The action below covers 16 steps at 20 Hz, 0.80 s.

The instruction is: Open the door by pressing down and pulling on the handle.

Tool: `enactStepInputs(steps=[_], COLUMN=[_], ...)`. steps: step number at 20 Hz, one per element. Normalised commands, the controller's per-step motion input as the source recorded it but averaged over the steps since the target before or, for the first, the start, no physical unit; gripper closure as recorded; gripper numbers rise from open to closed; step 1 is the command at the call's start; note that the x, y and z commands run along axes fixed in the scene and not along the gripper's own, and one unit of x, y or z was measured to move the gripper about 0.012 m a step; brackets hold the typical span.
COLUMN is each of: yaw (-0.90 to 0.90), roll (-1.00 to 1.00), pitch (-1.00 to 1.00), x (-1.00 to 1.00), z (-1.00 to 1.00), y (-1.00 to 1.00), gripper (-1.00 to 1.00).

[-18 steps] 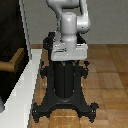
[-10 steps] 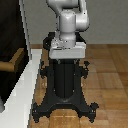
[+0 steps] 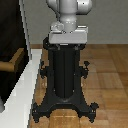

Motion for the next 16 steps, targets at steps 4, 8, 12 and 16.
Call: enactStepInputs(steps=[4,8,12,16], yaw=[0.00,0.00,0.00,0.00], roll=[0.00,0.00,0.00,0.00], pitch=[0.00,0.00,0.00,0.00], x=[0.00,0.00,0.00,0.00], z=[0.50,0.00,0.00,0.00], y=[0.00,-0.75,-0.75,-0.50], gripper=[-1.00,-1.00,-1.00,-1.00])
